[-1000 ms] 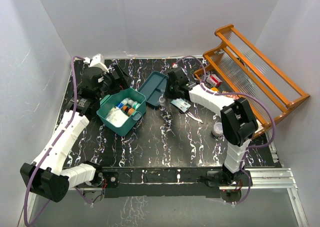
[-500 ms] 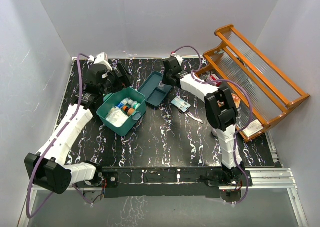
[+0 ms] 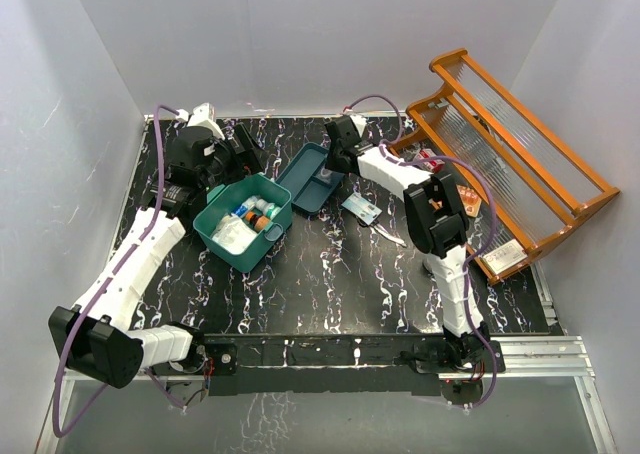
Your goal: Organize the medicine kit
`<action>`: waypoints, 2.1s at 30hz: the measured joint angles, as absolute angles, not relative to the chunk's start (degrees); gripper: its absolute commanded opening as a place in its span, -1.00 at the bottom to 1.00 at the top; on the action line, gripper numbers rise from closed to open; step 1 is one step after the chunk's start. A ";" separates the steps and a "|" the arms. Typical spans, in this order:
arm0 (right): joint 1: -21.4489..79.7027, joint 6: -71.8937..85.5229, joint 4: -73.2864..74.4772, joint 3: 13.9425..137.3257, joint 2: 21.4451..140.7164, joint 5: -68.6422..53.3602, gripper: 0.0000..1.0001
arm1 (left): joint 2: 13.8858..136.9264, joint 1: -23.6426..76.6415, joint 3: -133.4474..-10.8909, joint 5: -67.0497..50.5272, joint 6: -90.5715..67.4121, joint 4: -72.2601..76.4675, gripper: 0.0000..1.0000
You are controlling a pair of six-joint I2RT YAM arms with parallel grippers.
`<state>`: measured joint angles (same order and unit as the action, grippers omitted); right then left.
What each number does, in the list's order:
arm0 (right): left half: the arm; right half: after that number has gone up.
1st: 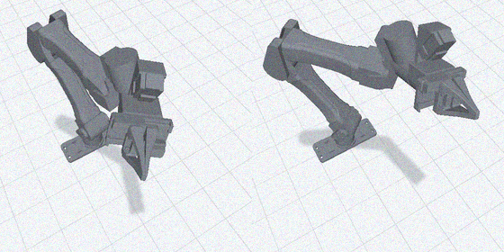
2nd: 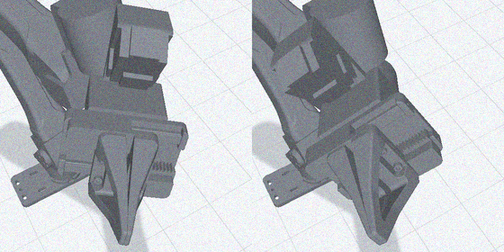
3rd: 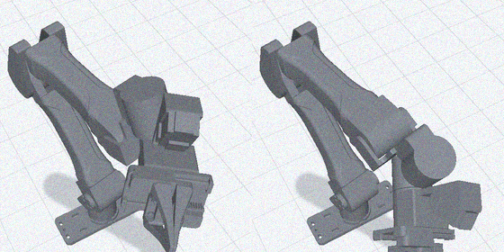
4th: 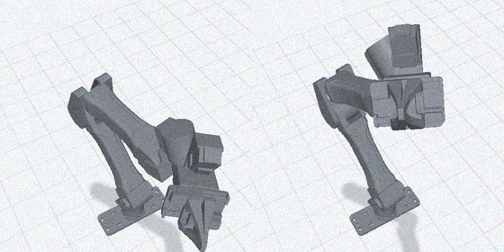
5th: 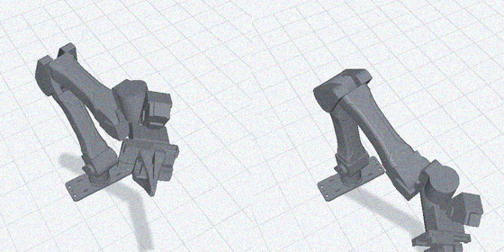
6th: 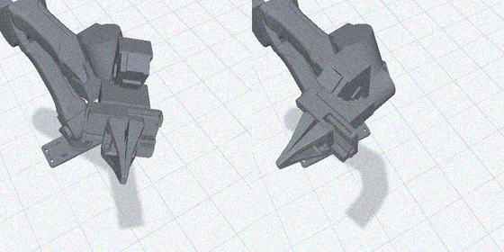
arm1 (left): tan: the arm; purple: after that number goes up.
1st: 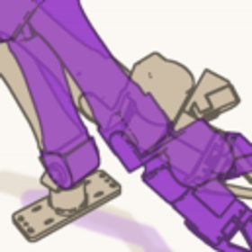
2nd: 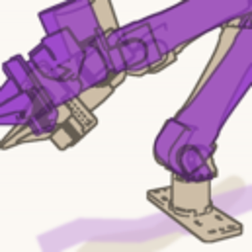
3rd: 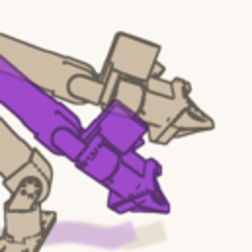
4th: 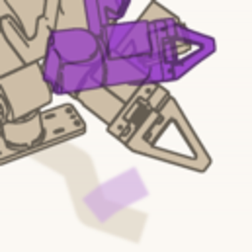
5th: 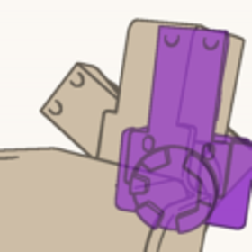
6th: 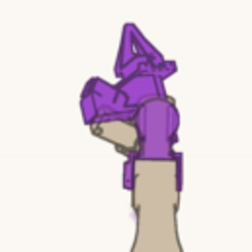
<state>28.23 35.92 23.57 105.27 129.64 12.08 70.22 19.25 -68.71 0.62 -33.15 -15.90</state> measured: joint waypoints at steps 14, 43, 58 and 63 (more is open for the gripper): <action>26.89 36.38 25.47 106.06 129.91 11.77 -0.40 | 70.22 19.25 -68.66 0.60 -33.12 -15.84 0.81; 18.50 16.34 37.23 84.75 111.77 0.25 0.06 | 70.67 19.25 -68.55 0.05 -27.66 -14.11 0.81; 18.00 5.23 40.60 94.76 123.07 -7.84 -0.21 | 70.19 19.25 -68.53 -0.05 -28.18 -12.38 0.81; 18.00 4.27 41.19 95.04 123.28 -10.07 -0.33 | 70.19 19.25 -68.51 -0.51 -28.32 -12.34 0.81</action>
